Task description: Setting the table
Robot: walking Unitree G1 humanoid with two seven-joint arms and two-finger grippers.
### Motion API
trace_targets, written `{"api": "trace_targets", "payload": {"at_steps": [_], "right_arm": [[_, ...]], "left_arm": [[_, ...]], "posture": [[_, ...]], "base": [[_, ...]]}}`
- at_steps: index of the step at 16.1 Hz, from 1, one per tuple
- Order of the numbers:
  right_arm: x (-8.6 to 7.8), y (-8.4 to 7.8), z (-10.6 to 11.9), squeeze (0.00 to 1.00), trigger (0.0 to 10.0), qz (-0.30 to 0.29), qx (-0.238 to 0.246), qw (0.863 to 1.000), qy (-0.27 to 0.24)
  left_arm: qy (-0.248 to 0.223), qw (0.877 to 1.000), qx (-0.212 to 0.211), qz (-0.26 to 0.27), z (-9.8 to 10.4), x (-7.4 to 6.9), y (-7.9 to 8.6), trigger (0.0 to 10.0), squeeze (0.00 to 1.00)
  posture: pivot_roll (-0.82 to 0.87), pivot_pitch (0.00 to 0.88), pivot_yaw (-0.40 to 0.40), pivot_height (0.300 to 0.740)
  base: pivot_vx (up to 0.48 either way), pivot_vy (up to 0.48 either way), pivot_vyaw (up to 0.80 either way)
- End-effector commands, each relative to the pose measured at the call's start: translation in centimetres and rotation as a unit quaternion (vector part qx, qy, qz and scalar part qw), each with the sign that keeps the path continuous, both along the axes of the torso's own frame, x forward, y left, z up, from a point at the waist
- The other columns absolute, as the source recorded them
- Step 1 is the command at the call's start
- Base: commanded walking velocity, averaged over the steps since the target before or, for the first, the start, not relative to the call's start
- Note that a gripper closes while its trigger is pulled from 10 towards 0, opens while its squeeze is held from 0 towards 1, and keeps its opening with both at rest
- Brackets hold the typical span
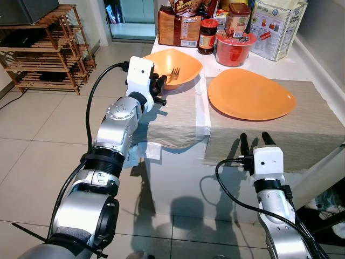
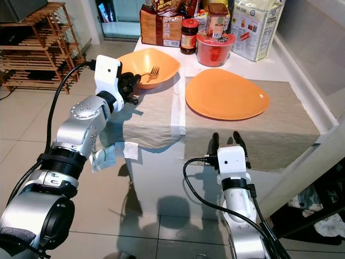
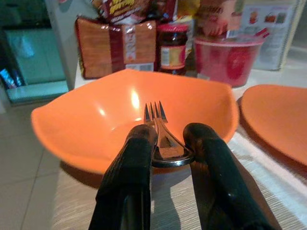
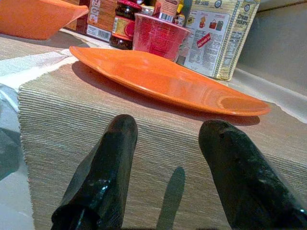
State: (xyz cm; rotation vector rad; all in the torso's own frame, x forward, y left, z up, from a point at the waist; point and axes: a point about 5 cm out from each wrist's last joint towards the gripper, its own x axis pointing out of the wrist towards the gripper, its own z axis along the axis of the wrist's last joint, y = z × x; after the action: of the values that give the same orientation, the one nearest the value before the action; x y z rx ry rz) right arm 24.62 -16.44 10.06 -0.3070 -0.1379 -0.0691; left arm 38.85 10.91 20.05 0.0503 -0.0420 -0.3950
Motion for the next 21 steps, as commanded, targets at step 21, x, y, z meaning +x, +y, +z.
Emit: {"api": "trace_targets", "payload": {"at_steps": [21], "right_arm": [[2.4,-0.1,0.7,0.00,10.0,0.010,-0.003,1.000,-0.021]], "left_arm": [[-0.159,0.985,-0.059,0.012,3.0,-5.6,2.1,0.0,0.00]], "posture": [[0.04,0.000,-0.013,0.722]], "base": [[0.000,0.000,0.00]]}}
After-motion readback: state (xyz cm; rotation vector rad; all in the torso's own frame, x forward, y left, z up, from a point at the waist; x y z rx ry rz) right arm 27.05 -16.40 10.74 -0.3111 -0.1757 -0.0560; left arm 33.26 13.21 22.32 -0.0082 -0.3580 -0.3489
